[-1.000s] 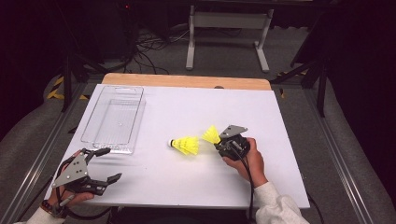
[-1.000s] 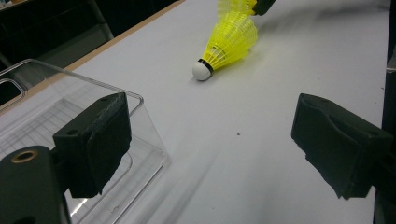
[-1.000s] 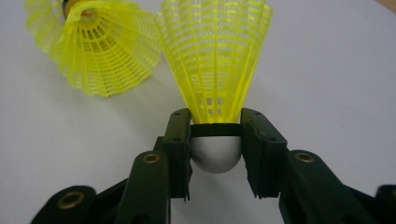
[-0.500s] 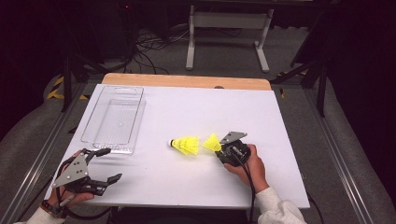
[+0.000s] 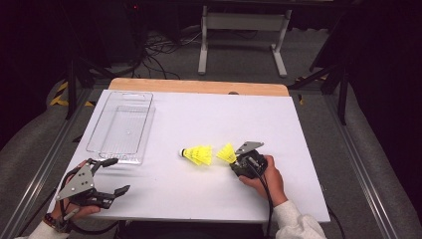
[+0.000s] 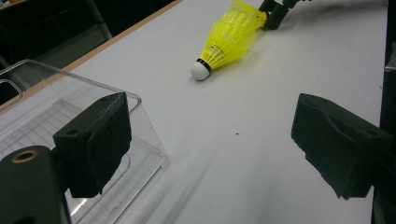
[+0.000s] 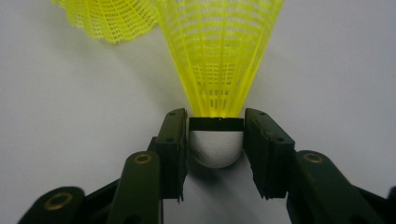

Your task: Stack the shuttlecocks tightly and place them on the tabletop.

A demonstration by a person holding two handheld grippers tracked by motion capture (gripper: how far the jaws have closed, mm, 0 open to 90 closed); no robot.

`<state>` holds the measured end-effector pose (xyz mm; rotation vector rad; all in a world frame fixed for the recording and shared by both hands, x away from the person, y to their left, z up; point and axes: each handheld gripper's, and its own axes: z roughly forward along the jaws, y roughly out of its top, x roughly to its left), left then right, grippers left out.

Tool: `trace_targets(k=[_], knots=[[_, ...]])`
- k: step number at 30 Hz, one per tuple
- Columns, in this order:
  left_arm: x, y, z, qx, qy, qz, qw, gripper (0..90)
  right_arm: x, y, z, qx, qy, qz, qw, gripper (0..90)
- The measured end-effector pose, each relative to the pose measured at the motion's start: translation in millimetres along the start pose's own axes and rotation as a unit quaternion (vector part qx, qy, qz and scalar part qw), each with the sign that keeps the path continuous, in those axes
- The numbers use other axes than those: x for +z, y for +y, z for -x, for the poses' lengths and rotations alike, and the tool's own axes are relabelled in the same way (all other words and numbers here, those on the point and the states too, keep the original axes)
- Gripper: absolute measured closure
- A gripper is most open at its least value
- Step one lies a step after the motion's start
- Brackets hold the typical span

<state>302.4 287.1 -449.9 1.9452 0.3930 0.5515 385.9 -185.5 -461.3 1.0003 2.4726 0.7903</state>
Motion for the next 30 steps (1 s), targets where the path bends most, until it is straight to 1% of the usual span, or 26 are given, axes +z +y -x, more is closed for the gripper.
trace_targets(k=[3, 5, 7, 8, 10, 11, 12, 13, 16, 17, 18, 19, 20, 22, 23, 24, 25, 26, 27, 28, 29, 30], knots=[[-0.1, 0.1, 0.0, 0.001, 0.0, -0.001, 1.0, 13.0, -0.1, 0.2, 0.7, 0.0, 0.0, 0.0, 1.0, 55.2], [-0.1, 0.1, -0.2, 0.002, 0.0, 0.0, 1.0, 13.0, -0.4, 1.1, 1.5, 0.001, 0.001, 0.0, 1.0, 49.5], [0.0, 0.1, -0.1, 0.0, 0.0, -0.001, 1.0, 13.0, -0.7, 1.9, 1.7, 0.003, 0.002, 0.002, 1.0, 48.2], [0.1, 0.0, -0.1, 0.001, 0.0, -0.001, 1.0, 13.0, -1.6, 3.6, 2.3, -0.001, 0.0, 0.007, 1.0, 43.8], [0.5, -0.1, -0.3, 0.001, 0.0, -0.002, 1.0, 13.0, -4.8, 8.0, 3.4, -0.007, 0.0, 0.017, 0.9998, 37.7], [0.7, -0.1, -0.4, 0.001, 0.001, -0.003, 1.0, 13.0, -8.0, 13.0, 4.5, -0.01, 0.001, 0.033, 0.9994, 35.6], [1.1, -0.2, -0.4, 0.001, 0.0, -0.002, 1.0, 13.0, -9.9, 17.3, 6.1, -0.02, 0.003, 0.04, 0.999, 32.2], [1.4, -0.3, -0.2, -0.002, 0.0, -0.002, 1.0, 13.0, -11.9, 22.1, 6.9, -0.029, 0.007, 0.047, 0.9984, 30.7], [1.9, 0.1, -0.4, 0.0, 0.0, -0.002, 1.0, 13.0, -16.1, 39.4, 10.1, -0.049, 0.024, 0.06, 0.9967, 28.3], [1.9, 0.1, -0.4, 0.0, 0.0, -0.002, 1.0, 13.0, -16.1, 39.4, 10.1, -0.049, 0.024, 0.06, 0.9967, 28.3], [2.1, -0.1, -0.5, 0.0, 0.0, -0.003, 1.0, 13.0, -16.8, 47.3, 11.3, -0.055, 0.021, 0.064, 0.9962, 27.2], [2.1, -0.2, -0.8, 0.0, -0.002, -0.004, 1.0, 13.0, -16.1, 56.3, 12.3, -0.061, 0.029, 0.067, 0.9955, 27.0], [2.1, -0.4, -1.0, -0.001, -0.002, -0.004, 1.0, 13.0, -14.9, 60.7, 13.2, -0.069, 0.033, 0.065, 0.995, 26.5], [1.6, -0.7, -1.2, -0.002, -0.002, -0.003, 1.0, 13.0, -10.7, 72.0, 12.4, -0.087, 0.034, 0.05, 0.9943, 26.1], [1.6, -0.8, -1.3, -0.002, -0.003, -0.003, 1.0, 13.0, -8.2, 76.9, 11.2, -0.104, 0.041, 0.04, 0.9929, 26.3], [1.7, -1.0, -1.4, -0.002, -0.003, -0.004, 1.0, 13.0, -6.1, 79.9, 10.3, -0.117, 0.043, 0.032, 0.9917, 28.5], [1.7, -1.0, -1.4, -0.002, -0.003, -0.004, 1.0, 13.0, -6.1, 79.9, 10.3, -0.117, 0.043, 0.032, 0.9917, 28.5], [1.9, -1.1, -1.4, -0.002, -0.004, -0.004, 1.0, 13.0, -3.9, 82.3, 9.4, -0.127, 0.046, 0.022, 0.9906, 31.0], [2.0, -0.9, -1.2, -0.001, -0.005, -0.004, 1.0, 12.9, 0.0, 84.7, 8.6, -0.139, 0.057, 0.009, 0.9885, 34.1], [2.0, -0.9, -1.2, -0.001, -0.005, -0.004, 1.0, 13.0, 3.5, 85.8, 8.0, -0.149, 0.063, -0.002, 0.9868, 35.6], [2.0, -0.8, -1.1, -0.001, -0.005, -0.004, 1.0, 13.0, 5.4, 86.2, 7.4, -0.15, 0.062, -0.009, 0.9867, 38.3], [2.2, -0.8, -1.1, -0.001, -0.005, -0.004, 1.0, 13.0, 8.3, 86.5, 7.7, -0.157, 0.067, -0.022, 0.9851, 42.6]])
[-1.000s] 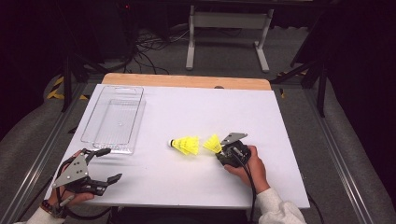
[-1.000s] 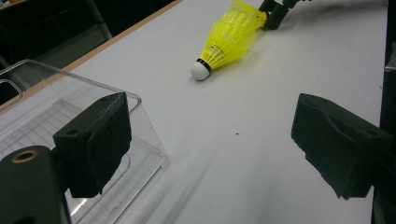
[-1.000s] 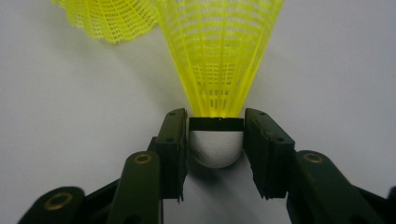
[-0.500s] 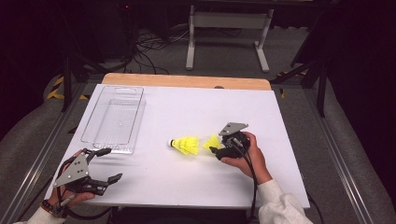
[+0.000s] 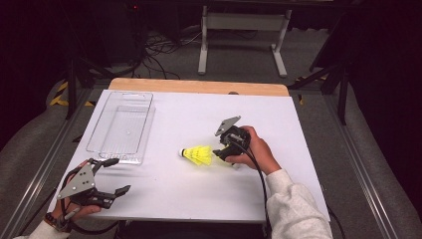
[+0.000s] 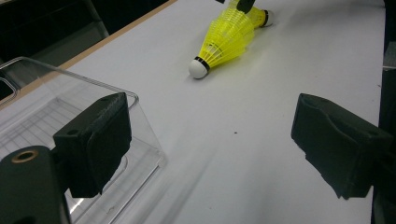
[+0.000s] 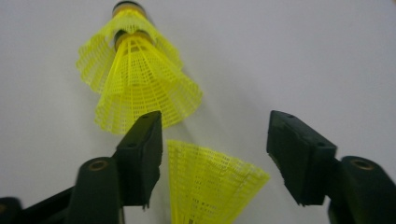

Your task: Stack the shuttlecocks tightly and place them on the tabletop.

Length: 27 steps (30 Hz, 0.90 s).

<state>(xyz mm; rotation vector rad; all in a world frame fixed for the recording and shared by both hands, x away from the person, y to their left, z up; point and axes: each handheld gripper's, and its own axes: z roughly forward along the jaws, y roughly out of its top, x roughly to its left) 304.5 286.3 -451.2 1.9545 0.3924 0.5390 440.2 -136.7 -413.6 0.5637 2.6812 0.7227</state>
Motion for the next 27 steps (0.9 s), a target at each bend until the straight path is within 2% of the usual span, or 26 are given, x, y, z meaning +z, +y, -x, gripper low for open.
trace_targets(k=[4, 6, 7, 9, 10, 13, 16, 18, 21, 24, 27], knots=[[1.0, -0.1, 0.0, -0.002, 0.0, -0.001, 1.0, 12.8, 5.7, -0.6, 3.1, -0.011, 0.011, -0.021, 0.9996, 57.0], [1.5, -0.1, -0.1, 0.001, -0.001, -0.003, 1.0, 12.8, 6.9, -0.2, 3.4, -0.016, 0.017, -0.03, 0.9993, 67.1], [1.7, -0.1, 0.0, 0.0, -0.001, -0.002, 1.0, 12.8, 6.9, -0.2, 3.4, -0.016, 0.017, -0.03, 0.9993, 67.1], [1.9, -0.2, -0.1, -0.001, -0.002, -0.002, 1.0, 12.8, 7.9, 0.3, 3.6, -0.022, 0.02, -0.036, 0.9989, 82.1], [1.8, -0.3, -0.2, -0.001, -0.002, -0.002, 1.0, 12.8, 8.1, 0.5, 3.6, -0.022, 0.019, -0.039, 0.9988, 86.2], [1.9, -0.3, -0.2, -0.001, -0.002, -0.002, 1.0, 12.8, 7.0, 0.4, 3.7, -0.013, 0.02, -0.038, 0.999, 88.7], [2.0, -0.3, -0.2, 0.0, -0.002, -0.003, 1.0, 12.9, 4.5, -0.7, 5.1, 0.002, 0.013, -0.023, 0.9996, 89.2], [1.9, -0.2, -0.2, 0.0, -0.002, -0.003, 1.0, 13.3, 2.6, -1.8, 6.1, 0.009, 0.016, -0.016, 0.9997, 89.4], [2.2, -0.2, -0.2, -0.001, -0.002, -0.002, 1.0, 13.6, 0.8, -2.1, 8.0, 0.014, 0.004, -0.006, 0.9999, 89.5], [2.0, -0.1, -0.3, 0.0, -0.002, -0.003, 1.0, 13.4, -4.4, -0.2, 7.8, 0.022, -0.004, 0.019, 0.9996, 89.6], [1.8, -0.1, -0.2, 0.0, -0.002, -0.003, 1.0, 13.1, -10.1, 2.9, 3.6, 0.039, -0.016, 0.051, 0.9978, 89.6]])
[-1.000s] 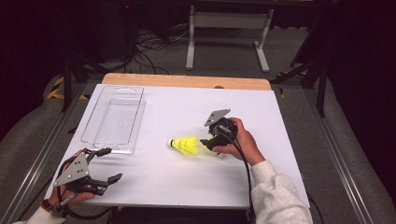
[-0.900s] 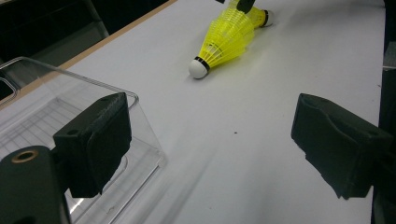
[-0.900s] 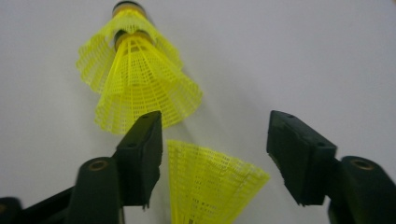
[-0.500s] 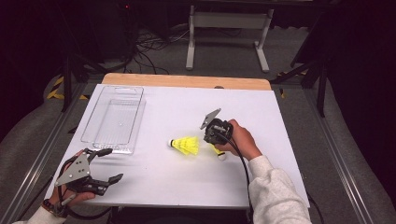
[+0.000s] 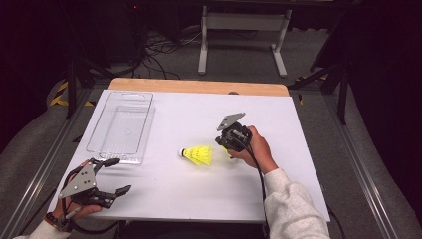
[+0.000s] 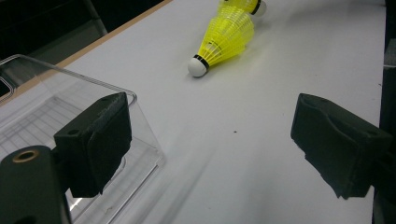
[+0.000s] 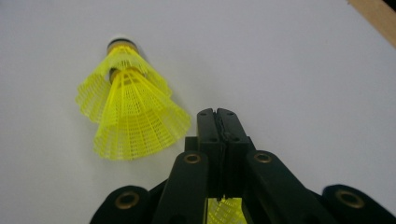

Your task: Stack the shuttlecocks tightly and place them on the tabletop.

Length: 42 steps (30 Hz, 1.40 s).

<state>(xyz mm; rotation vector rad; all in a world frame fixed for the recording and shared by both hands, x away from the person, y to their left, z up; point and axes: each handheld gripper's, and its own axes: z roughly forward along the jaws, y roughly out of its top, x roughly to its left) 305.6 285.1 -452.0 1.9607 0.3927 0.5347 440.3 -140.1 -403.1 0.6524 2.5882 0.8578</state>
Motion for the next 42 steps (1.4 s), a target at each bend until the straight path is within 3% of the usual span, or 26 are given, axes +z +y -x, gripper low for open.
trace_targets(k=[2, 5, 6, 8, 16, 22, 28, 36, 37, 42], knots=[[-0.4, 0.1, 0.2, 0.0, 0.0, 0.001, 1.0, 13.1, -1.3, 0.3, -1.6, 0.009, -0.004, 0.011, 0.9999, 89.6], [-1.0, 0.0, -0.1, -0.002, 0.001, 0.002, 1.0, 13.2, -4.6, -5.3, -4.8, 0.045, -0.011, 0.057, 0.9973, 89.6], [-1.0, 0.0, -0.1, -0.002, 0.001, 0.002, 1.0, 13.1, -4.6, -5.3, -4.8, 0.045, -0.011, 0.057, 0.9973, 89.6], [-1.0, 0.1, 0.1, -0.001, 0.0, 0.002, 1.0, 13.1, -4.3, -13.4, -6.7, 0.067, -0.008, 0.078, 0.9947, 89.4], [0.4, 0.5, 0.0, 0.0, 0.001, 0.001, 1.0, 13.2, -7.0, -42.1, -6.7, 0.097, -0.01, 0.081, 0.9919, 87.3], [-0.1, 0.4, -0.2, 0.0, 0.002, 0.002, 1.0, 13.2, -18.7, -52.9, -3.1, 0.109, -0.012, 0.087, 0.9902, 79.4], [-0.5, 0.5, -0.3, 0.0, 0.003, 0.002, 1.0, 13.2, -30.5, -74.9, 2.8, 0.133, -0.011, 0.072, 0.9884, 60.0], [0.5, 1.0, 0.2, 0.003, 0.001, -0.002, 1.0, 13.3, -28.8, -95.9, 10.1, 0.163, -0.007, 0.048, 0.9854, 50.3], [0.5, 0.9, 0.1, 0.003, 0.001, -0.002, 1.0, 13.3, -27.4, -101.6, 12.9, 0.175, 0.007, 0.043, 0.9836, 45.5], [0.3, 0.9, 0.0, 0.002, -0.001, 0.0, 1.0, 13.3, -30.3, -109.3, 14.8, 0.184, 0.018, 0.047, 0.9816, 38.7]])
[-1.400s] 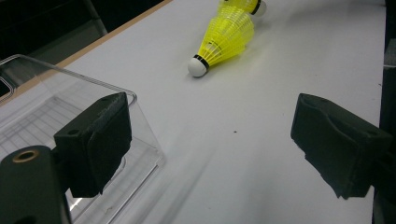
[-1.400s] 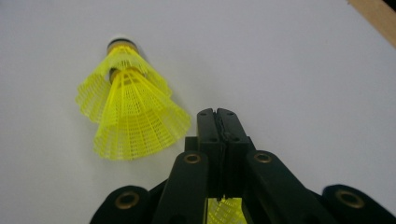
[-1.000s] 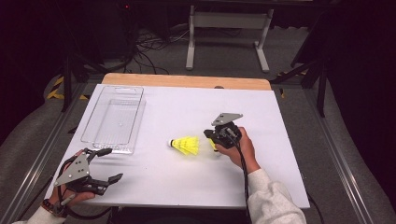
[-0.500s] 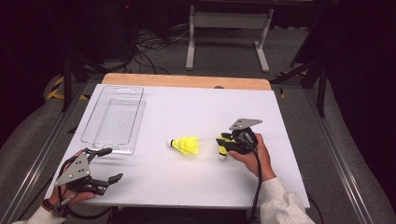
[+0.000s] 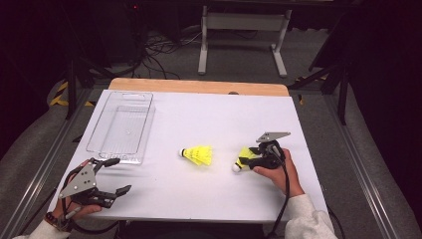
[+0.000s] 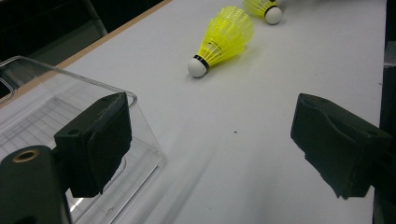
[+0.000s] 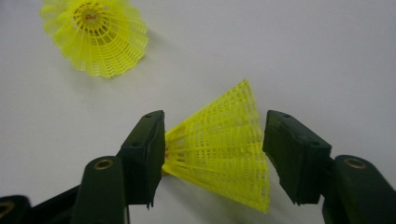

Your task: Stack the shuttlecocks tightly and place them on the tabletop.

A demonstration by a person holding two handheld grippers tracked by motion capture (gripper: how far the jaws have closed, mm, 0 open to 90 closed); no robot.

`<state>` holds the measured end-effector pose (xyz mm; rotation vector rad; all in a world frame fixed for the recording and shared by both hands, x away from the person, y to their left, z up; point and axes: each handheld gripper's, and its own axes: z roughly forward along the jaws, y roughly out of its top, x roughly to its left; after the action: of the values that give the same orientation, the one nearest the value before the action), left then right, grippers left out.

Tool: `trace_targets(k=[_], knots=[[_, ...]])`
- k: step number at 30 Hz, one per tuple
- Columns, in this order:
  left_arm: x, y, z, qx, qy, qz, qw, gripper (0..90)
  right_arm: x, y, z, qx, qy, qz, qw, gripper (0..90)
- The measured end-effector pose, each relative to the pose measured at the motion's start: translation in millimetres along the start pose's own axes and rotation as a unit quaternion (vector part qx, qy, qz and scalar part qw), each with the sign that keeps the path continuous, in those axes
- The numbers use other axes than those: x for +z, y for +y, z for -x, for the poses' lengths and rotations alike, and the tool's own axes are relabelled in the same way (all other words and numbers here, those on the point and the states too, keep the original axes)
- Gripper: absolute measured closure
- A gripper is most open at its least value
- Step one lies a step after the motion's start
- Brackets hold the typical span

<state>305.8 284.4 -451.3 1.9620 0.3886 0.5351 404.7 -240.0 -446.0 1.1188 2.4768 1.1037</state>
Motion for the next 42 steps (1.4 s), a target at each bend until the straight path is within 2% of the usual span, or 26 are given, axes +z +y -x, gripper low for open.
trace_targets(k=[3, 5, 8, 9, 12, 14, 16, 21, 22, 25, 33, 37, 42], knots=[[-0.7, 0.4, 0.2, 0.002, 0.002, 0.001, 1.0, 13.2, -2.9, -2.3, -2.6, -0.01, 0.016, -0.009, 0.9998, 37.7], [-0.7, 0.4, 0.1, 0.002, 0.002, 0.001, 1.0, 13.3, -3.7, -3.2, -4.3, -0.016, 0.017, -0.013, 0.9997, 38.0], [-0.6, 0.7, 0.5, 0.003, 0.002, -0.001, 1.0, 13.3, -5.8, -4.9, -7.5, -0.025, 0.029, -0.022, 0.999, 45.3], [-0.6, 0.8, 0.5, 0.003, 0.001, -0.001, 1.0, 13.3, -6.8, -5.4, -8.3, -0.028, 0.032, -0.024, 0.9988, 55.1], [-0.4, 0.8, 0.3, 0.003, 0.002, -0.001, 1.0, 13.3, -9.5, -5.7, -9.4, -0.038, 0.039, -0.022, 0.9983, 68.5], [-0.3, 0.8, 0.2, 0.004, 0.002, -0.002, 1.0, 13.3, -12.6, -4.9, -10.1, -0.041, 0.054, -0.016, 0.9976, 77.4], [-0.2, 0.7, 0.1, 0.004, 0.002, -0.002, 1.0, 13.2, -14.5, -3.8, -11.9, -0.048, 0.056, -0.007, 0.9972, 87.6], [-0.4, 0.9, 0.4, 0.004, 0.002, -0.002, 1.0, 13.3, -10.4, 0.9, -22.9, -0.065, 0.061, 0.008, 0.996, 88.9], [-0.4, 0.9, 0.4, 0.004, 0.002, -0.002, 1.0, 13.3, -8.4, 3.1, -26.6, -0.075, 0.06, 0.015, 0.9952, 88.9], [-0.2, 0.8, 0.4, 0.004, 0.003, -0.002, 1.0, 13.3, -4.7, 8.3, -32.2, -0.083, 0.065, 0.04, 0.9936, 88.9], [0.2, 0.7, 0.4, 0.005, 0.002, -0.003, 1.0, 13.3, 11.2, 18.7, -45.0, -0.088, 0.08, 0.083, 0.9893, 89.1], [0.8, 0.5, 0.3, 0.006, 0.002, -0.005, 1.0, 13.3, 20.5, 20.5, -49.7, -0.089, 0.09, 0.09, 0.9879, 89.1], [1.0, 0.6, 0.6, 0.006, 0.001, -0.005, 1.0, 13.4, 33.0, 21.3, -52.0, -0.087, 0.096, 0.083, 0.988, 88.6]])
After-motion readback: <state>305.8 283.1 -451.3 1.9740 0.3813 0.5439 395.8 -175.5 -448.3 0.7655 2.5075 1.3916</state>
